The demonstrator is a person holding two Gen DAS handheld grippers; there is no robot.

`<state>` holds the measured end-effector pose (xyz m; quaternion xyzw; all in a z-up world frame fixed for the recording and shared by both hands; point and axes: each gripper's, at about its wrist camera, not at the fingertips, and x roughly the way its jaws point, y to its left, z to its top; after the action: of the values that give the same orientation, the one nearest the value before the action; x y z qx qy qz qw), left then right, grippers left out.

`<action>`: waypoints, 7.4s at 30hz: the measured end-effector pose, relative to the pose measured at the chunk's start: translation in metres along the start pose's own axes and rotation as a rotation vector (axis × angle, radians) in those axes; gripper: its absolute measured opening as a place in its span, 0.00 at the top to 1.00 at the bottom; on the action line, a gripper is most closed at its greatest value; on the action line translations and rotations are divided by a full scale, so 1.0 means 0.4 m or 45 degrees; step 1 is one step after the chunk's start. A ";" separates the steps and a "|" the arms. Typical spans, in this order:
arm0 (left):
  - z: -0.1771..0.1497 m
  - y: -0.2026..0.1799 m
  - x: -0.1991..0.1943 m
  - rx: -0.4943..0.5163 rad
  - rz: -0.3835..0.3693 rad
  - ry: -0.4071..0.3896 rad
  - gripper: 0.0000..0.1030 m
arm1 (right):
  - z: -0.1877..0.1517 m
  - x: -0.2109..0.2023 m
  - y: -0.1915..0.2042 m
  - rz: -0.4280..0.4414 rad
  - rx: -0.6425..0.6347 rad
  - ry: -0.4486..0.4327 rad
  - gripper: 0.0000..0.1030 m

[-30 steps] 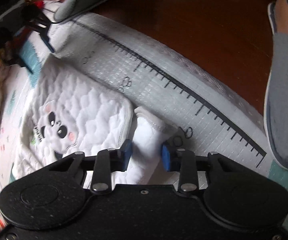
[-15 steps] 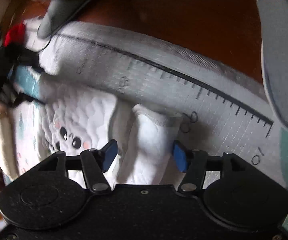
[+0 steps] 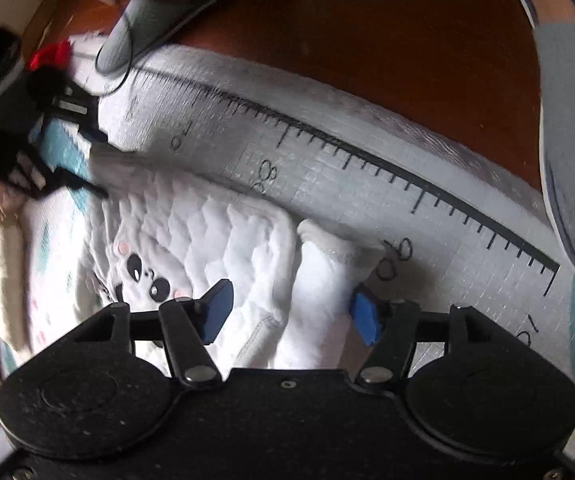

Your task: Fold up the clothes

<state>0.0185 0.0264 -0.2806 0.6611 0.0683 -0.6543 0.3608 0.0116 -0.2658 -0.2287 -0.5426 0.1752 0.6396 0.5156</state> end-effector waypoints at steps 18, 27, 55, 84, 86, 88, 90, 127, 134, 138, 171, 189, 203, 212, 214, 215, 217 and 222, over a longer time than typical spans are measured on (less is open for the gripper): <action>-0.199 0.117 -0.120 -1.258 0.074 -0.353 0.90 | -0.004 -0.089 -0.188 -0.108 0.438 -0.114 0.89; -0.444 0.141 -0.222 -1.903 0.363 -0.688 0.93 | -0.101 -0.164 -0.451 -0.289 0.894 -0.286 0.90; -0.641 0.069 -0.178 -2.992 0.682 -0.827 0.46 | -0.414 0.024 -0.550 -0.344 2.125 -0.487 0.35; -0.572 0.097 -0.155 -2.773 0.949 -0.668 0.46 | -0.341 0.087 -0.543 -0.339 2.005 -0.364 0.34; -0.563 0.097 -0.163 -2.782 0.954 -0.670 0.46 | -0.341 0.085 -0.547 -0.351 2.002 -0.361 0.34; -0.587 0.090 -0.118 -2.871 0.864 -0.727 0.48 | -0.340 0.084 -0.548 -0.358 1.983 -0.360 0.37; -0.625 0.077 -0.085 -2.961 0.740 -0.890 0.87 | -0.341 0.087 -0.551 -0.337 1.977 -0.367 0.63; -0.546 0.108 -0.059 -2.364 0.883 -0.577 0.48 | -0.208 0.136 -0.543 -0.511 1.432 -0.263 0.46; -0.605 0.132 -0.005 -2.599 0.753 -0.567 0.45 | -0.244 0.182 -0.573 -0.386 1.562 -0.231 0.42; -0.577 0.125 -0.040 -2.646 0.832 -0.561 0.45 | -0.215 0.157 -0.567 -0.467 1.572 -0.206 0.42; -0.523 0.009 -0.059 -3.242 0.427 -0.848 0.37 | -0.317 0.099 -0.193 -0.344 2.601 -0.640 0.39; -0.519 0.358 -0.070 -3.015 0.141 -0.827 0.81 | -0.413 0.019 -0.066 -0.483 2.857 -1.151 0.75; -0.479 1.143 -0.011 -2.275 0.107 -0.796 0.81 | -0.656 -0.327 -0.035 -1.370 2.637 -1.397 0.75; -0.481 1.397 0.070 -2.135 0.145 -0.887 0.82 | -0.777 -0.416 -0.102 -1.685 2.528 -1.307 0.75; -0.487 1.445 0.081 -2.140 0.150 -0.922 0.82 | -0.805 -0.424 -0.118 -1.756 2.503 -1.260 0.75; -0.490 1.472 0.088 -2.160 0.164 -0.936 0.82 | -0.818 -0.425 -0.125 -1.784 2.515 -1.244 0.75; -0.491 1.535 0.110 -2.208 0.232 -0.917 0.79 | -0.845 -0.422 -0.143 -1.853 2.579 -1.178 0.74; -0.471 1.585 0.185 -2.386 0.492 -0.487 0.36 | -0.911 -0.376 -0.218 -1.881 2.832 -0.758 0.41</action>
<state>0.5387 -0.3582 -0.1242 -0.0114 0.3915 -0.3607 0.8464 0.2547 -0.5864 -0.1955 0.3450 0.1477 -0.1678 0.9116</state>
